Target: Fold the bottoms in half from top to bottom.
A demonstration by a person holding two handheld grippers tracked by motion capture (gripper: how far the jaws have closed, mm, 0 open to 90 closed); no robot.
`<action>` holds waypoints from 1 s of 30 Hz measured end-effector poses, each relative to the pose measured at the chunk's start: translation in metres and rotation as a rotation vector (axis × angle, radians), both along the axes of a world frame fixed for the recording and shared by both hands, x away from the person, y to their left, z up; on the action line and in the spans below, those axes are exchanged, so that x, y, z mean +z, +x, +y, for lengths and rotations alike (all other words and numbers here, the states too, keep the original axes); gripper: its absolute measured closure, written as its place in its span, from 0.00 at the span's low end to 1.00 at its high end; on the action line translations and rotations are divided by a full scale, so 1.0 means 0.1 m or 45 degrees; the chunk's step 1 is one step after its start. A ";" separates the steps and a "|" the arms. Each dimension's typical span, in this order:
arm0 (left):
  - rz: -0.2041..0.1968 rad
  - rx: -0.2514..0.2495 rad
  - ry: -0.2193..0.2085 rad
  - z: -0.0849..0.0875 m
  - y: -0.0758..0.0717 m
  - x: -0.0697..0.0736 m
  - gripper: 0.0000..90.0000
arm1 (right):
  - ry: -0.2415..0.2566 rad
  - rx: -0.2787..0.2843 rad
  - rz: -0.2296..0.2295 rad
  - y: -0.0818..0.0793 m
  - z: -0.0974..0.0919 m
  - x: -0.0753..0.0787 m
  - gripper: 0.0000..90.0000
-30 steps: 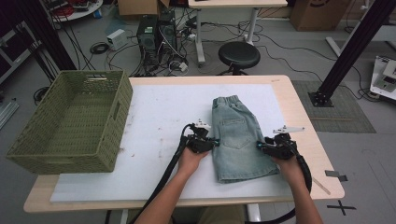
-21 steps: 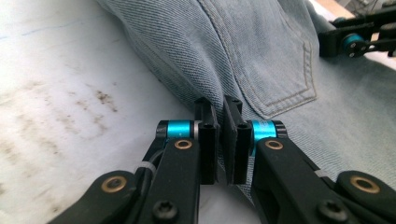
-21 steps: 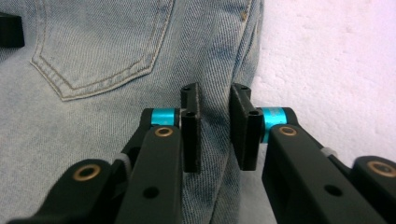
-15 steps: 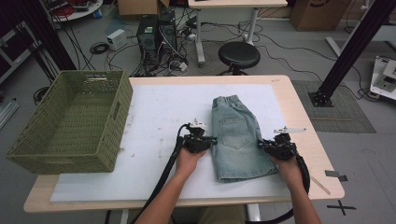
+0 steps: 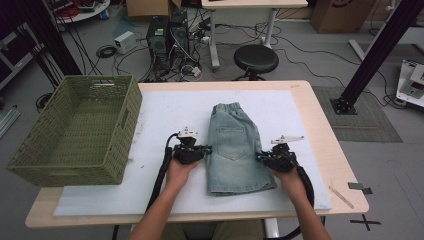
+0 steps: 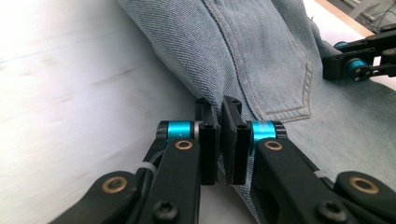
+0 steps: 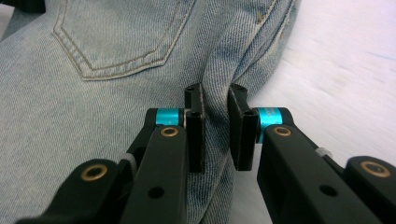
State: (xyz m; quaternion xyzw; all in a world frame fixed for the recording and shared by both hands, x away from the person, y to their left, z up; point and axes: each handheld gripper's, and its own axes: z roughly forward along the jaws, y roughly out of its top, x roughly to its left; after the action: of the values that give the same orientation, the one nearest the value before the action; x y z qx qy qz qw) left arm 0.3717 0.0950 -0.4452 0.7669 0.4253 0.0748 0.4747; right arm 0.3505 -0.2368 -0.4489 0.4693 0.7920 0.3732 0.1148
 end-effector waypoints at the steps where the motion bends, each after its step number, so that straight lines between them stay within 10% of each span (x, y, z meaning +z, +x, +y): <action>1: 0.002 0.003 0.000 0.04 0.00 0.01 0.95 | 0.000 0.012 -0.003 0.01 0.06 0.00 0.89; 15: -0.007 0.111 0.022 0.58 0.13 0.04 0.95 | -0.043 0.103 -0.021 0.17 0.70 0.02 0.89; 30: 0.009 0.164 -0.003 0.67 0.17 -0.05 0.95 | -0.054 0.099 -0.038 0.28 0.82 0.01 0.88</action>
State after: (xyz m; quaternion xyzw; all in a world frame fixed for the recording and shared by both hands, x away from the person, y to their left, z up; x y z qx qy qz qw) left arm 0.3884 0.1617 -0.4505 0.7376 0.4757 0.1020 0.4682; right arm 0.3783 -0.1549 -0.4476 0.4300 0.8155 0.3677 0.1219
